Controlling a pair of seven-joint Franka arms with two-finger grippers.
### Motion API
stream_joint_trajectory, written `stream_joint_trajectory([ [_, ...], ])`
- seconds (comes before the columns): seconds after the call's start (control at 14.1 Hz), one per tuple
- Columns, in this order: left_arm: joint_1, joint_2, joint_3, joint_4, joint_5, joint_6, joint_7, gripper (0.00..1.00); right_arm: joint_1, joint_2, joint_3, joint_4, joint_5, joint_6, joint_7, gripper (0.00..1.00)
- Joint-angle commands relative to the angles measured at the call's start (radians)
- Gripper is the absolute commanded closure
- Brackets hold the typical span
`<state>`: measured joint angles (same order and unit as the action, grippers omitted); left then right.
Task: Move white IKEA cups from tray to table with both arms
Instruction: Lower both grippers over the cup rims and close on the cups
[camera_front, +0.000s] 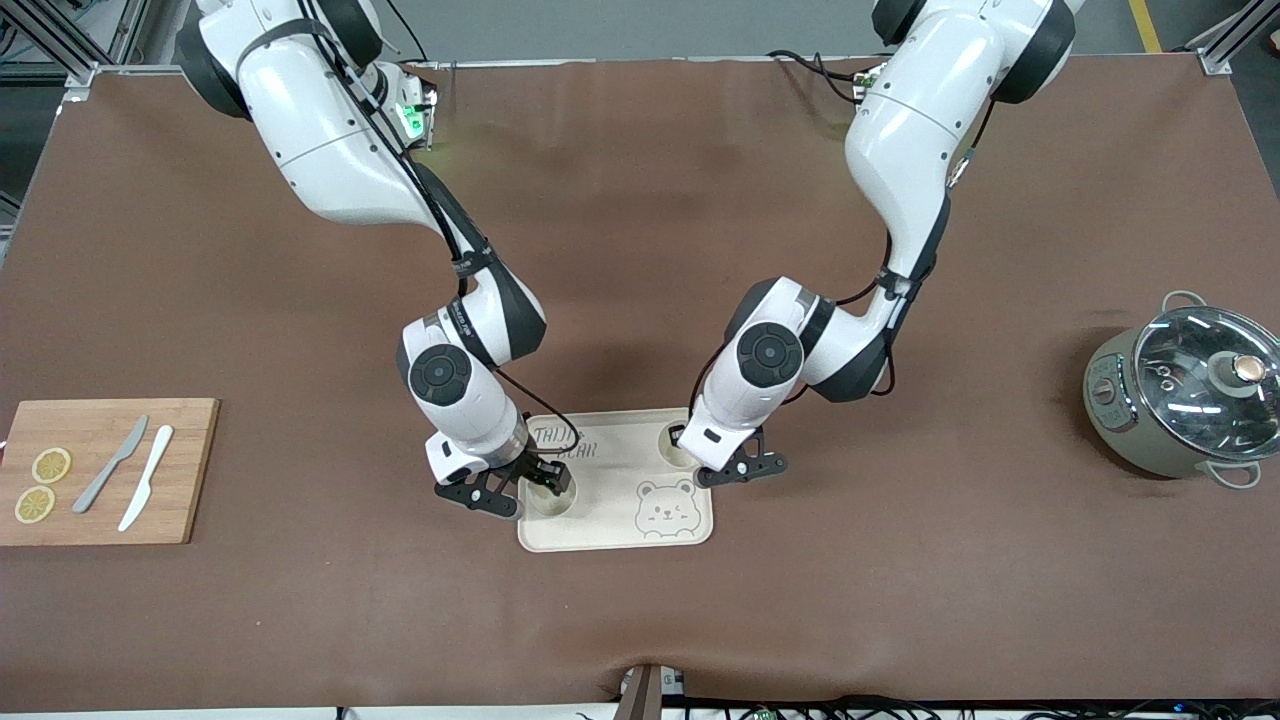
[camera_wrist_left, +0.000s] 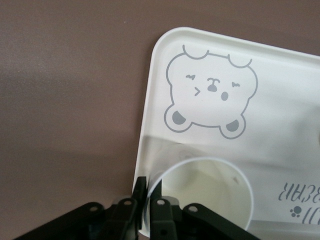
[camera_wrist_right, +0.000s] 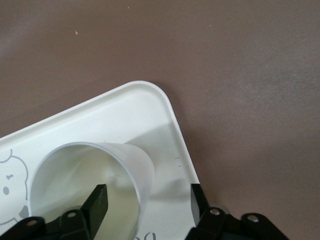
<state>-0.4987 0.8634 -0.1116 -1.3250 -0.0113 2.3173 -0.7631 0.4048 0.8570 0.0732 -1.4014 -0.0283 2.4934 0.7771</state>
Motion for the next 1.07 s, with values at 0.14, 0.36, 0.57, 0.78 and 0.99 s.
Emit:
stream_joint_trajectory([
  [0.14,-0.008,0.003,0.006,0.004,-0.013,0.027,-0.01,1.0,0.011,0.019,-0.009,0.032,-0.027,-0.001,0.03,0.76],
  [0.36,-0.004,-0.029,0.01,0.013,-0.012,0.005,-0.016,1.0,0.011,0.019,-0.009,0.032,-0.027,-0.001,0.03,0.95],
  [0.57,0.006,-0.058,0.024,0.018,-0.002,-0.067,-0.01,1.0,0.011,0.019,-0.009,0.032,-0.028,-0.001,0.03,0.98],
  [0.78,0.008,-0.083,0.065,0.041,0.017,-0.165,0.034,1.0,0.008,0.01,-0.009,0.039,-0.027,-0.017,0.025,0.98],
  [0.99,0.035,-0.11,0.078,0.047,0.017,-0.216,0.106,1.0,-0.014,-0.026,-0.006,0.064,-0.012,-0.107,0.019,0.98],
])
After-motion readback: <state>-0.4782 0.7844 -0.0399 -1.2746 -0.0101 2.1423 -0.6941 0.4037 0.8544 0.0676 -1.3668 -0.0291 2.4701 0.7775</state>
